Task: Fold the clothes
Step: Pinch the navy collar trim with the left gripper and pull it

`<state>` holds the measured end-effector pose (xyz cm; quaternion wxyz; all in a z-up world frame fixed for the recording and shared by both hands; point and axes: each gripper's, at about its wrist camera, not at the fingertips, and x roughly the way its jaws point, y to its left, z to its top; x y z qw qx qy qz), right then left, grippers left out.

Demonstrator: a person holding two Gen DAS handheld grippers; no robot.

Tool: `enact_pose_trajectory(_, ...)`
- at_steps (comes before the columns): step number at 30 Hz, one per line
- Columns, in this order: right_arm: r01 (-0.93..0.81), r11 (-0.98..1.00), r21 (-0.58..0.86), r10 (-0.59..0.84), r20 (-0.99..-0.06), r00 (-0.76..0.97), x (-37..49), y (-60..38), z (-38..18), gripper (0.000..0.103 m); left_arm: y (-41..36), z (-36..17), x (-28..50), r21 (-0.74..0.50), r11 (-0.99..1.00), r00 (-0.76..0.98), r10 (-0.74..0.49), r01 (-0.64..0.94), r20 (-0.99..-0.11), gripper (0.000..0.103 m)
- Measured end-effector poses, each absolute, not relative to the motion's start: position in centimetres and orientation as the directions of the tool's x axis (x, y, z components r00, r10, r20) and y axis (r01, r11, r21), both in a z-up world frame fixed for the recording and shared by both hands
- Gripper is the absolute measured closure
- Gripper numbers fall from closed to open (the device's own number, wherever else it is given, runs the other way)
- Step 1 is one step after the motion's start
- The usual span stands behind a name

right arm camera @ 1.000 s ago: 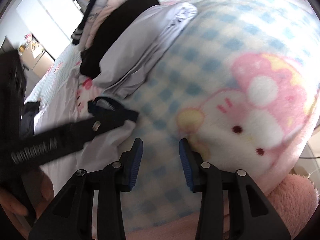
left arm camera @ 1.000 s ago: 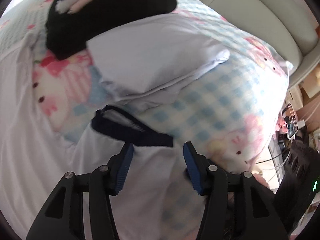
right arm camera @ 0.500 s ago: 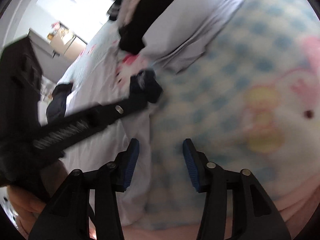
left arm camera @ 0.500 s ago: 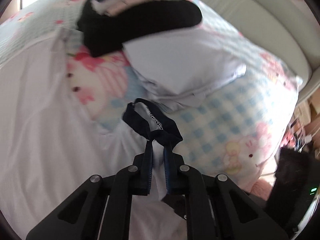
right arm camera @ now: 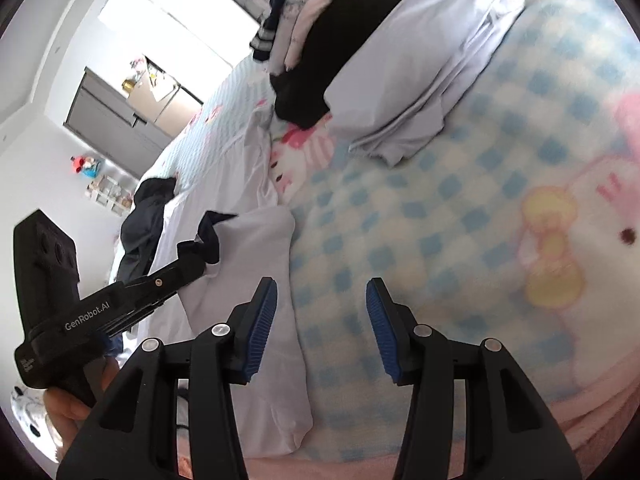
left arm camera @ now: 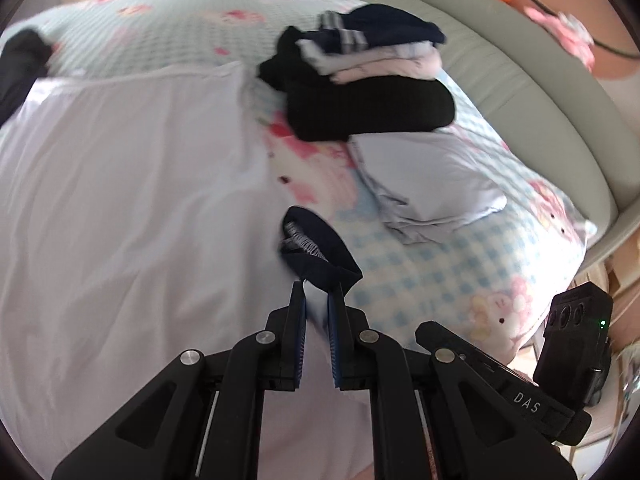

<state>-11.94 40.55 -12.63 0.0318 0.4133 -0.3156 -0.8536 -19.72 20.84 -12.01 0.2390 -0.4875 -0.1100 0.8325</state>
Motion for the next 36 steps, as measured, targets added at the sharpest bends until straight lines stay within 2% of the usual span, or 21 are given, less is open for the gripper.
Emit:
enact_pose_trajectory(6,-0.187,-0.838,0.513,-0.291,-0.710,-0.642,-12.0,39.2,-12.8,0.053,18.5,-13.7,-19.8,-0.413,-0.875,-0.374,0.482,-0.253,-0.793,0.092)
enact_pose_trajectory(10,-0.166,-0.854,0.494,-0.303,-0.730,-0.612,-12.4,38.3,-13.2,0.053,18.1,-15.6,-19.9,-0.384,-0.895,-0.299,0.439,-0.226,-0.848,0.084)
enact_pose_trajectory(13,-0.182,-0.879,0.441,-0.265,-0.769,-0.582,-12.5,37.9,-13.6,0.052,17.2,-14.6,-18.9,-0.315,-0.929,-0.388,0.368,-0.195,-0.845,0.075)
enact_pose_trajectory(16,-0.210,-0.872,0.442,-0.251,-0.774,-0.582,-12.3,38.4,-13.7,0.054,15.7,-14.0,-18.7,-0.282,-0.951,-0.455,0.310,-0.131,-0.835,0.074)
enact_pose_trajectory(18,-0.205,-0.860,0.467,-0.262,-0.750,-0.608,-12.0,38.9,-13.3,0.051,15.3,-14.2,-18.8,-0.313,-0.940,-0.440,0.342,-0.140,-0.830,0.070)
enact_pose_trajectory(20,-0.210,-0.856,0.473,-0.269,-0.753,-0.601,-12.1,39.0,-13.5,0.051,15.4,-14.6,-19.0,-0.370,-0.913,-0.401,0.409,-0.174,-0.820,0.054)
enact_pose_trajectory(24,-0.202,-0.852,0.484,-0.294,-0.759,-0.581,-12.2,38.8,-13.8,0.051,16.6,-15.0,-18.7,-0.457,-0.861,-0.369,0.508,-0.222,-0.778,0.052)
enact_pose_trajectory(27,-0.194,-0.844,0.501,-0.313,-0.752,-0.581,-11.5,39.0,-13.4,0.051,17.5,-15.6,-18.8,-0.487,-0.844,-0.350,0.536,-0.225,-0.768,0.052)
enact_pose_trajectory(29,-0.177,-0.841,0.512,-0.335,-0.748,-0.573,-10.6,38.7,-13.3,0.051,18.0,-15.6,-18.9,-0.475,-0.847,-0.360,0.531,-0.238,-0.767,0.054)
enact_pose_trajectory(30,-0.169,-0.839,0.517,-0.345,-0.747,-0.568,-10.2,38.5,-13.2,0.051,18.3,-15.5,-18.9,-0.460,-0.853,-0.365,0.522,-0.248,-0.771,0.060)
enact_pose_trajectory(31,-0.161,-0.840,0.518,-0.353,-0.747,-0.563,-9.7,38.2,-13.2,0.051,18.7,-15.4,-19.0,-0.438,-0.862,-0.374,0.506,-0.256,-0.777,0.074)
enact_pose_trajectory(32,-0.152,-0.840,0.520,-0.361,-0.747,-0.557,-9.2,37.9,-13.2,0.050,19.1,-15.2,-19.0,-0.414,-0.871,-0.384,0.488,-0.263,-0.784,0.083)
enact_pose_trajectory(36,-0.115,-0.851,0.513,-0.382,-0.754,-0.534,-8.4,36.3,-13.3,0.050,19.0,-15.0,-19.3,-0.375,-0.894,-0.404,0.446,-0.245,-0.799,0.093)
